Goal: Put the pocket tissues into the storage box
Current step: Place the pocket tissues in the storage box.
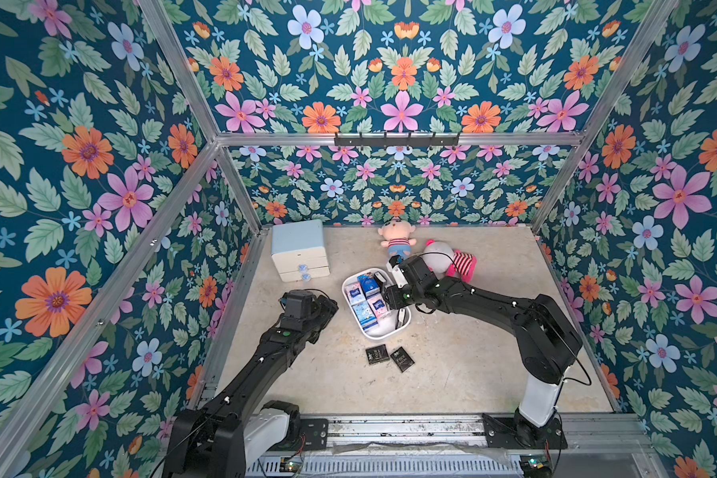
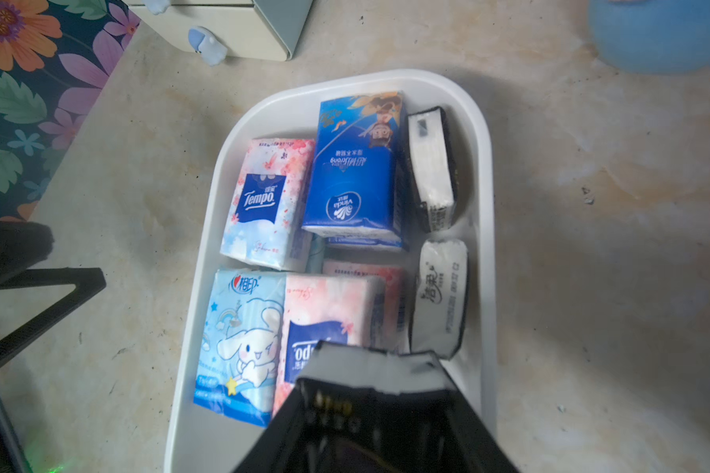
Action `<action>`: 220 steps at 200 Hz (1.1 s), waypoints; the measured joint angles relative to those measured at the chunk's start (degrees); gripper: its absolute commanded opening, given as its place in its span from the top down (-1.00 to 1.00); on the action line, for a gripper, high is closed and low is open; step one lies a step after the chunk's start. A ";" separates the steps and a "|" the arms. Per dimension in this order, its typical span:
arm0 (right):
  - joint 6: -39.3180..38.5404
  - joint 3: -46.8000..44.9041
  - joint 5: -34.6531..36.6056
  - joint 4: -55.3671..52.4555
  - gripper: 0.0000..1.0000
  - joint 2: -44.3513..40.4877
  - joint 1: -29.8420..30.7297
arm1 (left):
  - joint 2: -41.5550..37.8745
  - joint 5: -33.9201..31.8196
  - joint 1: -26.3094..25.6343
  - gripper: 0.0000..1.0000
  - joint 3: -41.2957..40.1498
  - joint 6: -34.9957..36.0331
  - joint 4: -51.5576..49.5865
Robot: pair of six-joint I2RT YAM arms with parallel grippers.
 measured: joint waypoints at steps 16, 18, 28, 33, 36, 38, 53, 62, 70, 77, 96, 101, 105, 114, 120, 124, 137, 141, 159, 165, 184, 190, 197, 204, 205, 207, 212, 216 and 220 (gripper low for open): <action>-0.26 -0.15 0.02 1.11 0.08 0.42 -0.15 | 0.28 -0.13 0.00 -0.82 0.28 0.00 -0.33; -0.28 -0.15 0.02 1.16 0.07 0.50 -0.17 | 0.35 -0.20 0.00 -0.82 0.33 -0.02 -0.35; -0.46 -0.13 0.07 1.51 0.04 0.85 -0.31 | 0.72 -0.24 0.00 -0.82 0.55 -0.02 -0.42; -0.50 -0.15 0.26 1.53 0.03 0.94 -0.37 | 0.85 -0.24 0.00 -0.82 0.63 -0.02 -0.42; -0.57 -0.22 0.31 1.53 0.03 0.96 -0.37 | 1.01 -0.24 0.02 -0.82 0.72 -0.02 -0.42; -0.66 -0.24 0.48 1.53 0.03 0.96 -0.37 | 1.07 -0.24 0.04 -0.82 0.76 -0.04 -0.42; -1.14 -0.98 1.07 2.08 0.04 0.85 -0.52 | 1.79 -0.24 0.04 -0.82 1.18 -0.22 -0.39; -1.40 -1.38 1.49 2.27 0.04 0.81 -0.57 | 2.19 -0.24 0.04 -0.82 1.36 -0.22 -0.37; -1.51 -1.49 1.49 2.23 0.06 0.76 -0.59 | 2.56 -0.24 0.04 -0.82 1.55 -0.22 -0.39; -1.51 -1.49 1.51 2.29 0.06 0.74 -0.63 | 2.93 -0.24 0.04 -0.82 1.77 -0.22 -0.37; -1.51 -1.14 1.44 2.38 0.07 0.70 -0.63 | 3.74 -0.20 0.04 -0.82 2.08 -0.22 -0.13; -1.53 -0.98 1.44 2.40 0.07 0.70 -0.63 | 3.98 -0.20 0.04 -0.82 2.14 -0.22 -0.11; -1.53 -0.85 1.40 2.40 0.07 0.70 -0.63 | 4.15 -0.20 0.04 -0.82 2.19 -0.22 -0.07; -1.62 -0.61 1.36 2.49 0.07 0.70 -0.63 | 4.50 -0.20 0.04 -0.82 2.32 -0.22 0.02; -1.73 -0.50 1.33 2.62 0.07 0.70 -0.63 | 4.68 -0.17 0.04 -0.82 2.38 -0.22 0.11; -1.73 -0.44 1.33 2.75 0.07 0.70 -0.63 | 4.81 -0.17 0.04 -0.82 2.38 -0.22 0.26; -1.97 -0.39 1.38 2.84 0.06 0.74 -0.63 | 5.05 -0.13 0.04 -0.82 2.38 -0.22 0.59; -1.97 -0.42 1.38 2.89 0.06 0.81 -0.63 | 5.09 0.00 0.04 -0.82 2.38 -0.22 0.70; -2.21 -0.81 1.51 3.26 -0.04 1.16 -0.63 | 5.38 0.04 0.04 -0.82 2.38 -0.24 0.96; -2.36 -1.01 1.51 3.17 -0.15 1.18 -0.63 | 5.51 0.04 0.04 -0.82 2.38 -0.28 0.98; -2.82 -1.60 1.46 3.39 -0.42 1.14 -0.66 | 6.03 0.04 0.04 -0.82 2.40 -0.44 1.36; -2.97 -1.75 1.57 3.69 -0.46 1.01 -0.59 | 6.25 0.04 0.04 -0.82 2.43 -0.44 1.46; -2.99 -1.97 1.79 3.67 -0.49 0.76 -0.55 | 6.54 0.04 0.04 -0.82 2.54 -0.44 1.62; -2.99 -2.23 1.90 3.56 -0.51 0.33 -0.55 | 6.86 0.11 0.04 -0.82 2.73 -0.44 1.88; -2.99 -2.25 1.92 3.56 -0.51 0.28 -0.55 | 6.91 0.15 0.04 -0.82 2.75 -0.44 1.90; -2.97 -2.29 1.97 3.56 -0.51 0.17 -0.57 | 6.99 0.24 0.04 -0.82 2.84 -0.44 1.99; -2.97 -2.47 2.19 3.56 -0.52 -0.20 -0.61 | 7.26 0.33 0.04 -0.82 3.02 -0.44 2.21; -2.99 -2.60 2.58 3.41 -0.52 -0.61 -0.66 | 7.48 0.42 0.04 -0.82 3.19 -0.44 2.34; -2.99 -2.71 2.95 3.26 -0.53 -0.96 -0.68 | 7.65 0.42 0.02 -0.82 3.37 -0.44 2.45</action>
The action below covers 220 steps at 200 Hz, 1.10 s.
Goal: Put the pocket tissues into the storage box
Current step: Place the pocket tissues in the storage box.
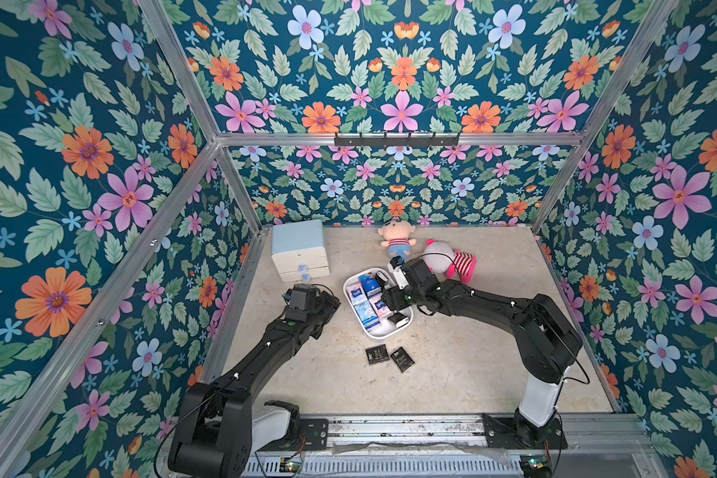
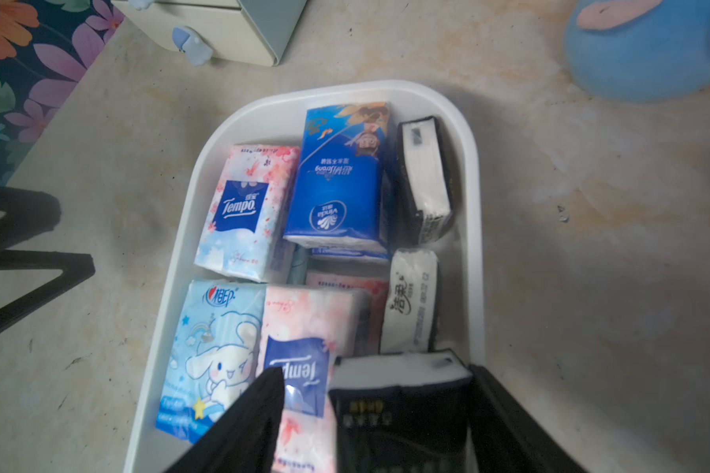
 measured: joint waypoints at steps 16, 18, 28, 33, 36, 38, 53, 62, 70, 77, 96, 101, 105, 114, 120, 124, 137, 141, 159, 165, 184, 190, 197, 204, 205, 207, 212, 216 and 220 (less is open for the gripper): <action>0.02 -0.48 0.33 -0.44 -0.52 -1.70 -0.07 | 0.85 0.04 0.00 -0.81 0.57 0.02 0.20; 0.02 -0.59 0.42 -0.46 -0.51 -1.99 -0.04 | 0.94 0.07 0.00 -0.81 0.63 0.00 0.22; 0.02 -0.98 0.50 -0.74 -0.50 -2.99 0.00 | 1.40 0.26 0.00 -0.81 0.92 0.00 0.28; 0.02 -1.16 0.55 -0.94 -0.50 -3.48 0.02 | 1.64 0.31 0.00 -0.81 1.09 0.00 0.33; 0.00 -1.25 0.57 -1.07 -0.50 -3.72 0.04 | 1.79 0.42 0.00 -0.81 1.20 0.02 0.39; 0.02 -1.29 0.57 -1.16 -0.50 -3.85 0.04 | 1.86 0.46 0.00 -0.81 1.27 0.02 0.42; 0.07 -1.88 0.68 -2.01 -0.50 -5.05 0.04 | 2.36 0.79 -0.04 -0.81 1.77 0.02 0.66; 0.22 -2.43 0.48 -2.64 -0.50 -5.81 0.02 | 2.51 0.98 -0.04 -0.81 1.95 0.04 0.81; 0.48 -2.75 -0.15 -3.65 -0.50 -6.34 -0.04 | 2.62 1.09 -0.04 -0.81 2.03 0.04 0.92; 1.09 -2.97 -1.01 -4.37 -0.50 -6.62 -0.04 | 2.71 1.18 -0.04 -0.81 2.14 0.07 0.94; 2.25 -4.33 -4.00 -5.75 -0.51 -7.43 0.00 | 2.95 1.46 -0.04 -0.81 2.27 0.11 0.98; 2.93 -4.74 -4.85 -6.12 -0.51 -7.63 0.00 | 3.04 1.49 -0.04 -0.81 2.29 0.13 0.98; 3.23 -4.96 -5.51 -6.36 -0.51 -7.72 0.00 | 3.10 1.51 -0.04 -0.81 2.32 0.20 0.98; 3.74 -5.38 -7.32 -6.67 -0.51 -7.76 0.00 | 3.28 1.53 -0.04 -0.81 2.40 0.24 1.01; 4.66 -5.42 -8.46 -6.80 -0.51 -7.72 0.00 | 3.34 1.60 -0.04 -0.81 2.45 0.24 0.98; 4.92 -5.40 -9.14 -6.80 -0.51 -7.61 -0.02 | 3.39 1.66 -0.04 -0.81 2.49 0.24 0.98; 6.08 -4.83 -11.45 -6.54 -0.51 -6.82 0.00 | 3.50 1.70 -0.07 -0.82 2.60 0.26 1.01; 6.38 -4.52 -12.07 -6.23 -0.51 -6.34 0.00 | 3.50 1.73 -0.07 -0.81 2.64 0.26 0.98; 7.76 -3.17 -13.03 -5.49 -0.51 -3.87 -0.04 | 3.48 1.92 -0.07 -0.81 2.80 0.35 1.03; 7.89 -2.54 -13.07 -5.51 -0.51 -2.80 -0.24 | 3.37 1.92 -0.07 -0.81 2.80 0.44 1.01; 9.64 -0.15 -13.00 -5.60 -0.51 0.61 -1.46 | 2.58 1.97 -0.07 -0.81 2.62 0.46 0.96; 10.54 0.48 -13.07 -5.66 -0.51 1.31 -1.84 | 2.21 1.97 -0.07 -0.81 2.45 0.48 0.96; 10.67 1.22 -12.76 -5.81 -0.51 1.79 -2.03 | 1.75 1.97 -0.07 -0.81 2.19 0.48 0.94; 10.71 1.79 -12.74 -6.03 -0.52 1.90 -2.08 | 1.29 1.95 -0.07 -0.81 1.88 0.48 0.79; 10.71 1.84 -12.76 -6.05 -0.52 1.90 -2.08 | 1.25 1.95 -0.07 -0.81 1.84 0.48 0.76; 10.71 1.90 -12.79 -6.10 -0.52 1.90 -2.08 | 1.14 1.95 -0.07 -0.81 1.77 0.50 0.74; 10.91 2.03 -12.74 -6.08 -0.52 1.79 -2.03 | 0.79 1.92 -0.07 -0.81 1.55 0.50 0.61; 11.15 2.05 -12.74 -6.10 -0.52 1.55 -2.01 | 0.48 1.88 -0.07 -0.81 1.40 0.50 0.46; 11.34 2.03 -12.74 -6.21 -0.52 1.31 -1.97 | 0.26 1.88 -0.07 -0.81 1.31 0.52 0.28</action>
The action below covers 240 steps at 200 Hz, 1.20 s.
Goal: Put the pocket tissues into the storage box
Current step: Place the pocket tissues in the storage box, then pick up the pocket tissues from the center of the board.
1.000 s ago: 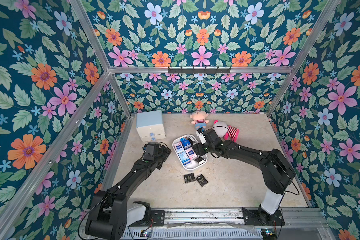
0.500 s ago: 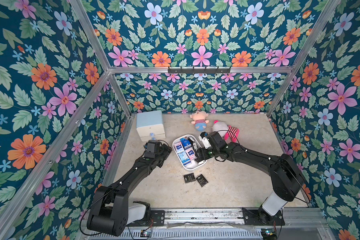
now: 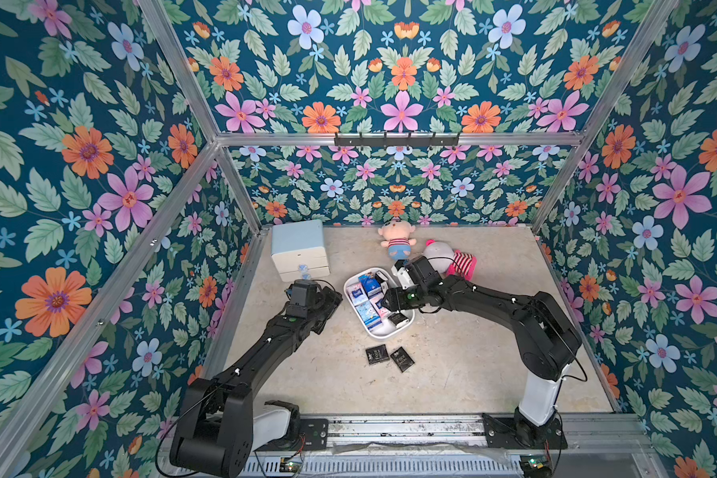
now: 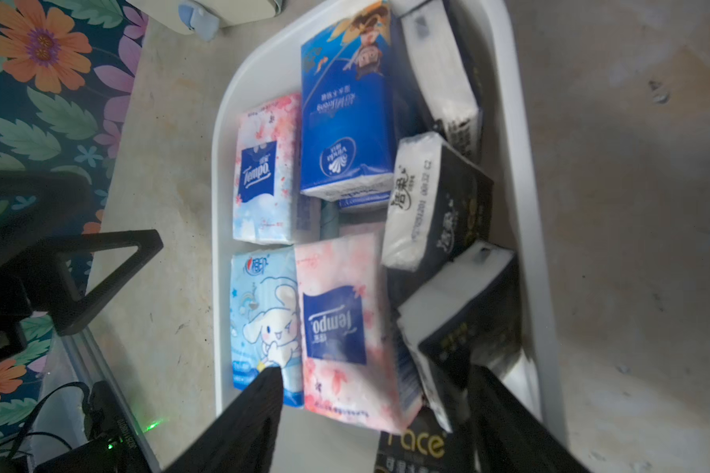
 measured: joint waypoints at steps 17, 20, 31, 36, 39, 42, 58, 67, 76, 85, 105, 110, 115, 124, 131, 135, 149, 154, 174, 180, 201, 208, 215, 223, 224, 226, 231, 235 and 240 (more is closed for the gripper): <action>0.37 -0.57 0.92 -0.92 -0.52 -2.05 0.04 | -0.85 -0.22 0.00 -0.81 -0.39 0.24 -0.68; 0.37 -0.68 1.07 -1.03 -0.52 -2.43 0.04 | -0.96 -0.24 0.00 -0.81 -0.44 0.39 -0.85; 0.28 -1.25 1.79 -1.27 -0.52 -4.26 0.04 | -1.18 -0.31 0.00 -0.81 -0.44 0.81 -1.14; 0.15 -1.51 2.49 -1.53 -0.52 -5.07 0.07 | -1.22 -0.42 0.00 -0.81 -0.44 1.14 -1.22; 0.11 -1.70 2.78 -1.64 -0.52 -5.46 0.09 | -1.25 -0.46 0.00 -0.81 -0.44 1.22 -1.25; 0.07 -1.90 2.95 -1.92 -0.51 -5.99 0.13 | -1.25 -0.46 0.00 -0.81 -0.44 1.22 -1.33; -0.98 -3.06 4.13 -3.28 -0.42 -7.98 0.42 | -1.01 -0.46 0.00 -0.81 -0.42 1.51 -1.90; -1.20 -3.98 4.26 -4.13 -0.35 -9.03 0.52 | -0.66 -0.44 0.00 -0.81 -0.35 1.68 -2.08; -1.88 -5.05 4.96 -5.16 -0.26 -10.12 0.83 | -0.15 -0.42 0.00 -0.81 -0.24 1.84 -2.08; -2.64 -6.56 5.92 -6.40 -0.18 -11.72 1.29 | 0.24 -0.37 0.00 -0.81 -0.20 2.23 -2.08; -4.13 -9.97 7.23 -9.14 -0.15 -15.69 3.08 | 1.11 -0.15 0.00 -0.81 0.22 2.78 -2.10; -4.46 -10.88 7.43 -9.75 -0.16 -16.70 3.69 | 1.27 -0.09 0.00 -0.81 0.31 2.80 -2.08; -4.74 -11.65 7.98 -10.29 -0.17 -17.49 4.20 | 1.46 0.02 0.00 -0.81 0.39 2.95 -1.95; -5.42 -13.29 9.07 -11.56 -0.22 -19.19 5.35 | 1.79 0.15 0.00 -0.81 0.44 2.97 -1.84; -5.46 -14.36 9.66 -12.46 -0.27 -20.31 6.29 | 2.14 0.28 0.00 -0.81 0.50 2.97 -1.88; -5.55 -14.82 10.05 -12.83 -0.30 -20.79 6.78 | 2.32 0.31 0.00 -0.81 0.57 2.97 -1.88; -5.77 -16.37 11.69 -14.12 -0.34 -22.27 9.25 | 3.08 0.70 0.00 -0.81 0.94 2.97 -1.86; -5.84 -16.72 11.98 -14.36 -0.35 -22.51 10.10 | 3.28 0.72 0.00 -0.81 1.03 2.97 -1.81; -5.84 -18.16 13.68 -14.88 -0.38 -22.38 14.47 | 3.89 1.11 0.00 -0.81 1.20 2.95 -1.75; -5.84 -18.25 14.32 -15.15 -0.38 -21.90 15.58 | 3.98 1.14 0.00 -0.81 1.27 2.95 -1.81; -5.84 -17.66 16.22 -15.39 -0.40 -19.19 18.03 | 3.96 1.33 0.00 -0.81 1.81 2.99 -1.86; -5.84 -17.38 16.79 -15.43 -0.41 -18.32 18.45 | 3.82 1.33 0.00 -0.81 1.97 3.10 -1.88; -5.84 -17.16 17.33 -15.39 -0.42 -17.59 18.86 | 3.61 1.33 0.00 -0.81 2.01 3.19 -2.03; -5.84 -16.96 17.64 -15.37 -0.43 -16.92 19.15 | 3.26 1.33 0.00 -0.81 2.01 3.43 -2.27; -5.84 -16.94 17.66 -15.37 -0.44 -16.85 19.19 | 3.21 1.33 0.00 -0.81 2.01 3.45 -2.27; -5.84 -16.90 17.73 -15.34 -0.44 -16.65 19.28 | 3.08 1.33 0.00 -0.81 1.99 3.48 -2.32; -5.81 -16.85 17.88 -15.26 -0.44 -16.33 19.45 | 2.73 1.33 0.00 -0.81 1.86 3.61 -2.29; -5.84 -16.81 18.14 -15.21 -0.44 -16.00 19.63 | 2.47 1.33 0.00 -0.81 1.70 3.69 -2.29; -5.84 -16.76 18.51 -15.21 -0.45 -15.67 19.87 | 2.05 1.33 0.00 -0.81 1.40 3.93 -2.27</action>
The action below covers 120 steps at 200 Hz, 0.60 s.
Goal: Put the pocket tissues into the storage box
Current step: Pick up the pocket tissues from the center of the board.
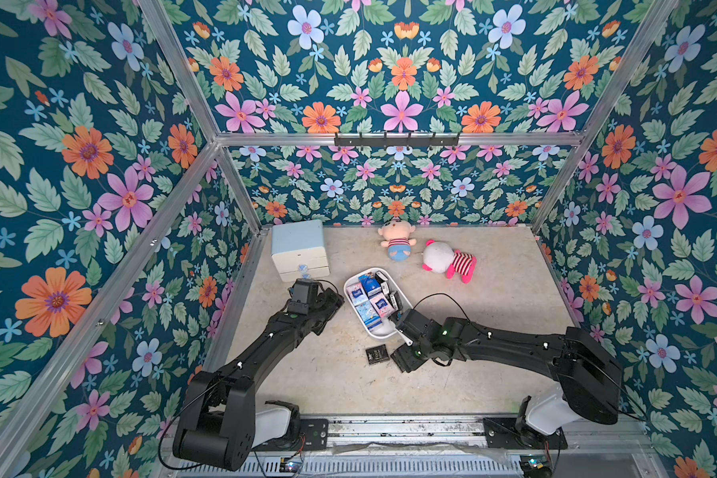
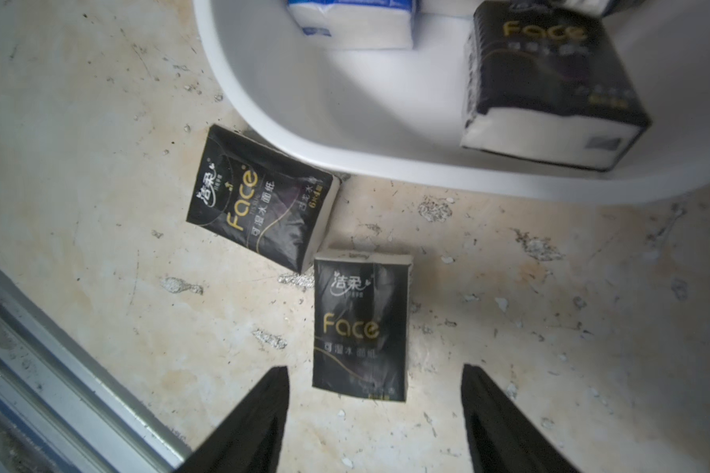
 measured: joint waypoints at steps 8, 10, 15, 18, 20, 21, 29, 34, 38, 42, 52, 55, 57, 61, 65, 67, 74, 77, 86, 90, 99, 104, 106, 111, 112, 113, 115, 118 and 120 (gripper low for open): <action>0.02 0.13 0.52 -0.02 -0.45 0.52 0.50 | -0.94 0.00 0.00 -0.81 -0.79 0.07 -0.04; 0.00 0.17 0.61 -0.02 -0.45 0.63 0.61 | -1.14 -0.02 0.00 -0.81 -0.98 0.07 -0.04; 0.00 0.35 0.74 -0.04 -0.45 0.94 0.98 | -1.79 -0.02 0.00 -0.81 -1.55 0.04 -0.09; -0.02 0.44 0.83 -0.04 -0.45 1.14 1.20 | -2.14 -0.02 0.00 -0.81 -1.86 0.04 -0.15; -0.02 0.48 0.90 -0.02 -0.45 1.20 1.31 | -2.34 -0.02 0.00 -0.81 -2.03 0.04 -0.20; -0.02 0.57 0.98 -0.02 -0.45 1.33 1.44 | -2.60 -0.02 0.00 -0.81 -2.25 0.04 -0.24; -0.02 0.79 1.38 0.07 -0.45 1.84 1.97 | -3.69 -0.07 0.00 -0.81 -3.08 0.02 -0.57; -0.02 0.90 1.66 0.07 -0.45 2.19 2.34 | -4.42 -0.07 0.00 -0.81 -3.63 0.02 -0.83; -0.02 0.96 1.73 0.07 -0.45 2.47 2.51 | -4.87 -0.11 0.00 -0.82 -3.96 -0.02 -0.96; -0.02 1.05 1.77 0.04 -0.44 2.84 2.67 | -5.46 -0.13 0.00 -0.82 -4.33 -0.02 -1.20; -0.02 1.22 2.14 0.04 -0.43 3.58 2.86 | -6.69 -0.28 -0.02 -0.82 -5.16 -0.20 -1.42; -0.02 1.29 2.25 0.02 -0.42 3.87 2.89 | -7.08 -0.28 -0.02 -0.82 -5.40 -0.20 -1.55; -0.02 1.33 2.32 0.00 -0.42 4.09 2.89 | -7.28 -0.28 -0.02 -0.82 -5.49 -0.20 -1.64; -0.02 1.51 2.67 0.00 -0.41 4.63 2.91 | -7.76 -0.31 -0.02 -0.82 -5.75 -0.20 -1.86; 0.00 1.64 3.10 0.09 -0.40 5.11 2.95 | -8.11 -0.31 -0.02 -0.82 -5.90 -0.24 -2.12; 0.00 1.70 3.21 0.28 -0.39 5.53 2.95 | -8.28 -0.31 -0.02 -0.82 -5.97 -0.24 -2.23; 0.00 1.79 3.32 0.48 -0.37 6.54 2.97 | -8.98 -0.50 -0.02 -0.82 -6.27 -0.55 -2.69; 0.00 1.81 3.45 0.39 -0.35 6.86 2.99 | -9.22 -0.57 -0.02 -0.82 -6.36 -0.63 -2.86; 0.04 1.90 3.93 0.07 -0.31 7.63 3.06 | -9.99 -0.72 -0.02 -0.82 -6.58 -0.61 -3.48; 0.04 1.99 4.07 0.02 -0.29 7.89 3.10 | -10.36 -0.74 -0.02 -0.82 -6.64 -0.61 -3.69; 0.07 2.27 4.52 0.04 -0.24 8.52 3.17 | -10.99 -0.92 0.00 -0.82 -6.73 -0.59 -4.09; 0.07 2.45 4.72 0.04 -0.19 8.92 3.21 | -11.37 -1.09 0.00 -0.82 -6.78 -0.57 -4.31; 0.07 2.49 4.79 0.04 -0.17 9.03 3.21 | -11.47 -1.14 0.02 -0.82 -6.78 -0.57 -4.37; 0.11 2.69 4.94 0.02 -0.10 9.42 3.21 | -11.82 -1.25 0.02 -0.82 -6.78 -0.50 -4.74; 0.11 2.73 4.96 0.02 -0.09 9.49 3.21 | -11.87 -1.25 0.02 -0.82 -6.78 -0.50 -4.79; 0.17 2.80 5.03 0.04 -0.07 9.60 3.21 | -11.98 -1.29 0.02 -0.82 -6.80 -0.50 -4.90; 0.24 2.86 5.11 0.04 -0.04 9.75 3.21 | -12.09 -1.31 0.02 -0.82 -6.80 -0.48 -5.07; 0.24 2.99 5.16 0.02 0.00 9.94 3.23 | -12.31 -1.38 0.02 -0.82 -6.80 -0.37 -5.29; 0.24 3.08 5.18 0.02 0.04 10.08 3.26 | -12.41 -1.40 0.02 -0.82 -6.80 -0.33 -5.42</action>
